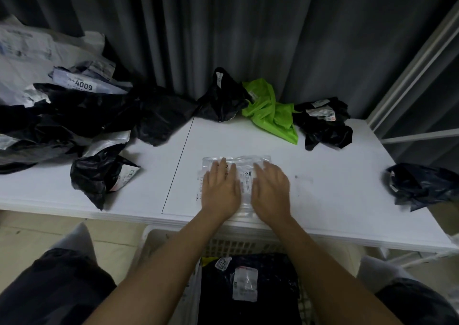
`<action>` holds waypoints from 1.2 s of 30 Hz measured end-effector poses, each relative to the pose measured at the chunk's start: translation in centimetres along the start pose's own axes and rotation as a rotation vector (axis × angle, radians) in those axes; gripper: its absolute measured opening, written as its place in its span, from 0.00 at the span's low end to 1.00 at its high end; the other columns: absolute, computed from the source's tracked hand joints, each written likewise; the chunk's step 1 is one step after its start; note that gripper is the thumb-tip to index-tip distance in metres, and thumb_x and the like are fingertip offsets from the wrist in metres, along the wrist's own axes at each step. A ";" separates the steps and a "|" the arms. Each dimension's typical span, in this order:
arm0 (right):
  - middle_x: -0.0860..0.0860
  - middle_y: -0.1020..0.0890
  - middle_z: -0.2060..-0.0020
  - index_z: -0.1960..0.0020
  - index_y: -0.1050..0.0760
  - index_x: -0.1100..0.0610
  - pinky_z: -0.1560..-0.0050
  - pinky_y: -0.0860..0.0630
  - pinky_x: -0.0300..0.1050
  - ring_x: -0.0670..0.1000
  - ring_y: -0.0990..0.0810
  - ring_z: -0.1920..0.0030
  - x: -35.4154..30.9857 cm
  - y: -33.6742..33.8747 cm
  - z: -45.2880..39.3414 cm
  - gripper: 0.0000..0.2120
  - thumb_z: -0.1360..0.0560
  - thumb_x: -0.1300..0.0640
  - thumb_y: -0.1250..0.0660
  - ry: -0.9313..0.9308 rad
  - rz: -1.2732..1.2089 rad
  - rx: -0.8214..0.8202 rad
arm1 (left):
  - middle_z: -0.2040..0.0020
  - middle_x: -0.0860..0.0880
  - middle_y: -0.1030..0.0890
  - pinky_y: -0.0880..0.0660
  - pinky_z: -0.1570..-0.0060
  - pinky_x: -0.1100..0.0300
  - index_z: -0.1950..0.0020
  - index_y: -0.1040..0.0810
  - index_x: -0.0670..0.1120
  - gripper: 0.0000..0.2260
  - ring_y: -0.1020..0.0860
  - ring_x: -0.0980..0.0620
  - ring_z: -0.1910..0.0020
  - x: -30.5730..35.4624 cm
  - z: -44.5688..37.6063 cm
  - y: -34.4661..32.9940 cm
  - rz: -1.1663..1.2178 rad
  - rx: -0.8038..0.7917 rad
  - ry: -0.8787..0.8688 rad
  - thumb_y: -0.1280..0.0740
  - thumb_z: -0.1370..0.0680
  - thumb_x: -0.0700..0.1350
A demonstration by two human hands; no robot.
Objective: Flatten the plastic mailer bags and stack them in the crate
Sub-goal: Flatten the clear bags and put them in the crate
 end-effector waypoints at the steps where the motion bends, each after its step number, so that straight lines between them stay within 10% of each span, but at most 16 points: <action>1: 0.58 0.35 0.27 0.27 0.35 0.55 0.28 0.45 0.57 0.60 0.40 0.26 -0.5 -1.0 -0.4 0.30 0.23 0.47 0.59 0.042 0.032 -0.090 | 0.21 0.44 0.56 0.58 0.26 0.50 0.21 0.51 0.47 0.24 0.59 0.46 0.23 0.2 -0.5 -0.7 -0.024 -0.025 -0.006 0.53 0.17 0.51; 4: 0.50 0.52 0.22 0.22 0.49 0.48 0.26 0.65 0.52 0.52 0.59 0.23 -0.1 -3.8 -0.8 0.37 0.27 0.41 0.72 0.067 0.115 -0.293 | 0.22 0.46 0.61 0.65 0.27 0.50 0.21 0.57 0.48 0.25 0.64 0.48 0.24 -0.1 -1.7 -2.6 -0.082 -0.073 -0.004 0.60 0.18 0.54; 8: 0.50 0.50 0.22 0.22 0.50 0.47 0.26 0.63 0.56 0.54 0.57 0.22 0.6 -5.2 -0.9 0.33 0.25 0.41 0.69 0.071 0.137 -0.283 | 0.22 0.49 0.64 0.67 0.27 0.50 0.22 0.62 0.50 0.36 0.67 0.49 0.24 -1.1 -2.1 -4.0 -0.124 -0.067 -0.002 0.75 0.30 0.58; 24: 0.50 0.56 0.22 0.22 0.56 0.47 0.26 0.63 0.58 0.56 0.60 0.23 0.7 -6.2 -0.9 0.40 0.29 0.38 0.80 0.057 0.217 -0.375 | 0.22 0.48 0.64 0.63 0.25 0.47 0.23 0.64 0.50 0.25 0.66 0.49 0.24 -1.5 -2.2 -5.2 -0.181 -0.094 0.028 0.63 0.18 0.55; 31: 0.48 0.53 0.22 0.22 0.49 0.46 0.25 0.61 0.54 0.52 0.58 0.22 1.0 -5.8 -1.4 0.29 0.22 0.41 0.62 0.016 0.088 -0.451 | 0.22 0.47 0.61 0.62 0.26 0.45 0.22 0.61 0.50 0.25 0.64 0.47 0.23 -1.4 -2.4 -5.3 -0.210 -0.132 0.034 0.61 0.18 0.55; 36: 0.55 0.46 0.23 0.23 0.47 0.53 0.27 0.48 0.53 0.58 0.48 0.25 4.6 -2.4 -2.4 0.31 0.21 0.49 0.40 -0.480 -0.215 -0.282 | 0.22 0.48 0.62 0.62 0.28 0.37 0.22 0.62 0.51 0.25 0.63 0.47 0.23 -1.5 -2.3 -5.1 -0.219 -0.134 0.033 0.61 0.18 0.55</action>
Point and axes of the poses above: each hand's wrist, its own z-axis away from the middle knuckle, its own y-axis out of the back of the hand, x = y × z, the point moved 6 cm from there along -z, towards the middle knuckle
